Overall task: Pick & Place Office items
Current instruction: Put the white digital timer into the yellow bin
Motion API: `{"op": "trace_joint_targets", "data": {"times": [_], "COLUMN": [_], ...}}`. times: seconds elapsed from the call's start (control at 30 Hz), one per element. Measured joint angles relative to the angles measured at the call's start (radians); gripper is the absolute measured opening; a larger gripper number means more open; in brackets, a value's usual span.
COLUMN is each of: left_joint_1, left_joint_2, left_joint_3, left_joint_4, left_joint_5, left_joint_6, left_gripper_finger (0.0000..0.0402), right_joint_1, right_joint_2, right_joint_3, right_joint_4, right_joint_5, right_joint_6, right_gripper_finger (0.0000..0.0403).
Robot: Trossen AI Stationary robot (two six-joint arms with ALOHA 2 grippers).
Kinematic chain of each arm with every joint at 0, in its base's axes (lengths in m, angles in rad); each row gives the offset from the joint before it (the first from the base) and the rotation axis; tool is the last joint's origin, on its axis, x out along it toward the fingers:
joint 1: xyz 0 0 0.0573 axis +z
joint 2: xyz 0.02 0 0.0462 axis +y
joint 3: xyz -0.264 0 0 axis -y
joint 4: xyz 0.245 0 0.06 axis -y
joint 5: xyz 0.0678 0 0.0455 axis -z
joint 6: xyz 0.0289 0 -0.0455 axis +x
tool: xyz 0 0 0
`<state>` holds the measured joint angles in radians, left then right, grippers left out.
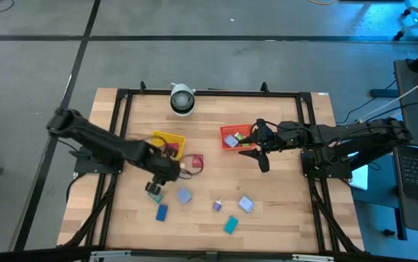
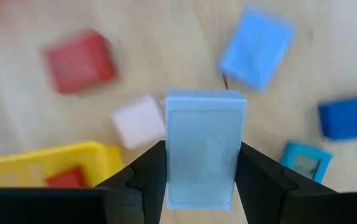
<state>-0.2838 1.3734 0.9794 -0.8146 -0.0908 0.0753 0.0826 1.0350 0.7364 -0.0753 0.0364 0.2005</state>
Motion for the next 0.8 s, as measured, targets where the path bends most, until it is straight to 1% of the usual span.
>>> {"op": "trace_joint_targets", "data": {"times": [0.2,0.4,0.6,0.67,0.8], "left_joint_1": [0.069,0.158,0.243,0.269,0.322], "left_joint_2": [-0.262,-0.476,-0.602,-0.627,-0.642], "left_joint_3": [-0.021,-0.106,-0.208,-0.248,-0.328], "left_joint_4": [0.111,0.238,0.327,0.350,0.346], "left_joint_5": [-0.026,-0.048,-0.058,-0.071,-0.079], "left_joint_6": [-0.029,-0.037,-0.060,-0.078,-0.128], "left_gripper_finger": [0.0155,0.0155,0.0154,0.0154,0.0155], "right_joint_1": [0.000,0.000,0.000,0.000,0.000], "right_joint_2": [0.000,0.000,0.000,0.000,0.000], "right_joint_3": [0.000,0.000,0.000,0.000,0.000], "right_joint_4": [0.000,0.000,0.000,0.001,0.001], "right_joint_5": [-0.002,-0.003,-0.003,-0.003,-0.019], "right_joint_6": [0.000,-0.007,-0.007,-0.007,-0.007], "right_gripper_finger": [0.0198,0.0198,0.0198,0.0198,0.0198]}}
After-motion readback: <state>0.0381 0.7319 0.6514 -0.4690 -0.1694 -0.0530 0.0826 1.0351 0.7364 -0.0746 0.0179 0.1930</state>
